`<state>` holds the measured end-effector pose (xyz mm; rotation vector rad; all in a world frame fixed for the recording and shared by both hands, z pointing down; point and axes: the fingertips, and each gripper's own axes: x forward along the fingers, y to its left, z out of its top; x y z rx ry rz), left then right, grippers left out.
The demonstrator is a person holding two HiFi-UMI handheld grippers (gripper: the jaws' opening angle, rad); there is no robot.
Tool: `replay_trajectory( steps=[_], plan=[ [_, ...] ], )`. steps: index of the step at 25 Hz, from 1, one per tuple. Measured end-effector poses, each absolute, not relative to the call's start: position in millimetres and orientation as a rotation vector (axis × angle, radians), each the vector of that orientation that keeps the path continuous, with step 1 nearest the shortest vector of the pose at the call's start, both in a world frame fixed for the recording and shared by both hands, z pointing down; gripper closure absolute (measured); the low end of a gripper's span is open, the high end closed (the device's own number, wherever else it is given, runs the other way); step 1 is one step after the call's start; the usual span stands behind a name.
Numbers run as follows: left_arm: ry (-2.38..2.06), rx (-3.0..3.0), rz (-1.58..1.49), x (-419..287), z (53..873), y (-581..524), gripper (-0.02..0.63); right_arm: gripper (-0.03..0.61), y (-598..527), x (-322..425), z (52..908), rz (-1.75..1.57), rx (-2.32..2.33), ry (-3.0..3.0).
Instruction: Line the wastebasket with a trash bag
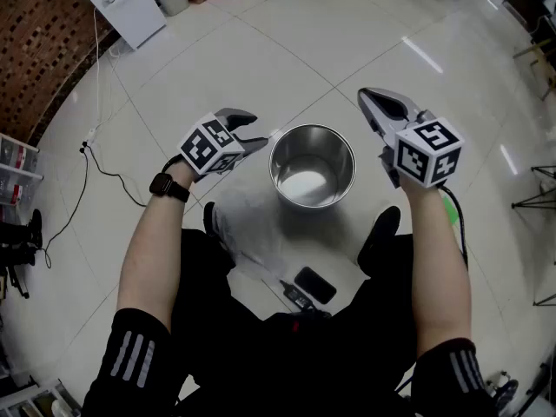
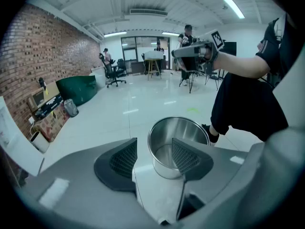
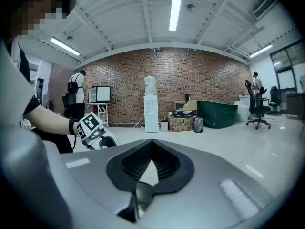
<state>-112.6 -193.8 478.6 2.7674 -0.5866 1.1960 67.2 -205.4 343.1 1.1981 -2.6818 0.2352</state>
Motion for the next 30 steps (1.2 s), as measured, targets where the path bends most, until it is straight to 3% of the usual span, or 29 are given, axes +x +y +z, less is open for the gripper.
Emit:
replay_trajectory(
  steps=[16,30],
  plan=[
    [-0.398,2.093,1.629,-205.9,698.2,-122.2,0.35,0.571,-202.8,49.7,341.3,0.19,1.193,-2.674],
    [-0.337,1.925,1.752,-215.0,812.9,-91.1,0.322,0.571,-202.0,35.1,330.1,0.121,1.168,-2.699]
  ],
)
